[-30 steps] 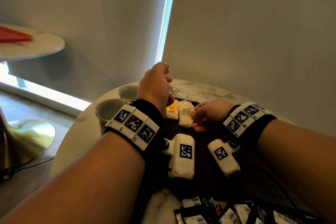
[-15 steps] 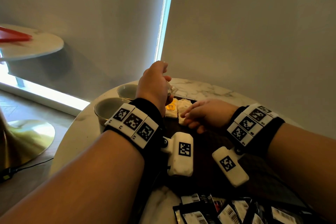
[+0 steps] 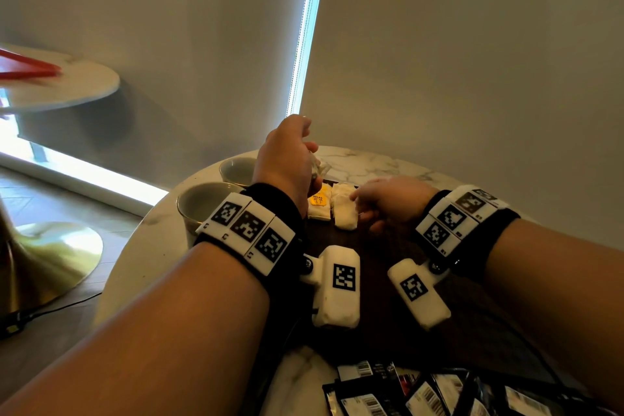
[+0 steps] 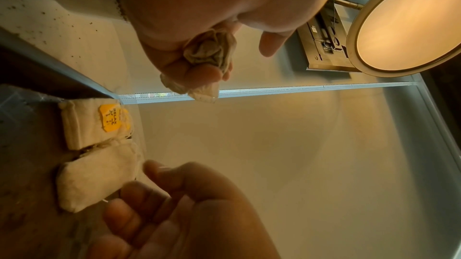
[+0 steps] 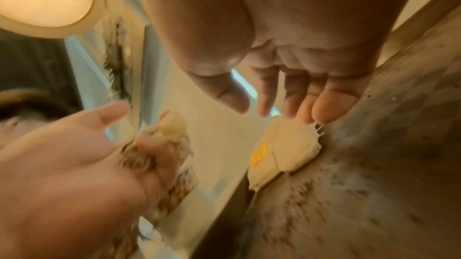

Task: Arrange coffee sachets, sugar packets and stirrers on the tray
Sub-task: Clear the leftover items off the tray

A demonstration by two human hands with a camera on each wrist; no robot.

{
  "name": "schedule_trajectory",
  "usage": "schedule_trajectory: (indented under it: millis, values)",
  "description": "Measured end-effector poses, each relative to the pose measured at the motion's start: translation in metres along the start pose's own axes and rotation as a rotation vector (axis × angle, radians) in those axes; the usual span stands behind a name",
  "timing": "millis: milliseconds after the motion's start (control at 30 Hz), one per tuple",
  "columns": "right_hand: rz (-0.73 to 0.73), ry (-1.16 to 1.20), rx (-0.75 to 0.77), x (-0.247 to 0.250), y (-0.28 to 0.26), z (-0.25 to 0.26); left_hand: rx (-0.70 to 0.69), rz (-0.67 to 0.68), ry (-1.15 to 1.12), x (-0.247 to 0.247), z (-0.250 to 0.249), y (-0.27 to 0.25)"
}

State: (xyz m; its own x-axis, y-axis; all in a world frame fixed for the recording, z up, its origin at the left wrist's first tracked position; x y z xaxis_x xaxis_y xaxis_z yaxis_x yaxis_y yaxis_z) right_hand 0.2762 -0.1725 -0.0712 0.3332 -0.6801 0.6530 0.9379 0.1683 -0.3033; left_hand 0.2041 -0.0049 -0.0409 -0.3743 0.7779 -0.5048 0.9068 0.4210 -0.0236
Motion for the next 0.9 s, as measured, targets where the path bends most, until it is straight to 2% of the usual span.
schedule_trajectory:
  millis: [100, 167, 333, 733, 900]
  values:
    - [-0.041, 0.210, -0.072, 0.005, 0.003, -0.004, -0.004, -0.001, -0.052, 0.000, 0.002, 0.002]
    - [-0.023, 0.250, -0.084, 0.004, 0.002, -0.005, -0.004, 0.011, -0.032, -0.001, 0.001, 0.001]
    - [0.100, 0.248, -0.103, -0.008, 0.000, -0.004, 0.079, 0.029, -0.064, -0.001, 0.003, -0.002]
    - [0.015, 0.249, -0.104, 0.002, 0.014, -0.008, 0.118, 0.034, -0.108, -0.002, 0.009, 0.003]
    - [0.008, 0.252, -0.107, 0.004, 0.019, -0.005, 0.178, 0.044, -0.175, -0.003, 0.013, 0.006]
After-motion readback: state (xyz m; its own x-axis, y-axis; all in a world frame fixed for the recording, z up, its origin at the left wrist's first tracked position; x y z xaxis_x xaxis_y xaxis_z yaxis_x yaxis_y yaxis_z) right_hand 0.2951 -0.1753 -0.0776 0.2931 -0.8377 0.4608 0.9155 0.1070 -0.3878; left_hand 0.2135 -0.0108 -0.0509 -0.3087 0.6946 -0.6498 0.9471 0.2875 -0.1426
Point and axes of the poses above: each hand's wrist, its own y-axis towards the middle knuckle, its own x-axis out of the back of the hand, z = x × y, the point moved 6 cm from there along y, towards the middle knuckle, and after that the axes turned 7 degrees about -y, right-handed, at the moved point
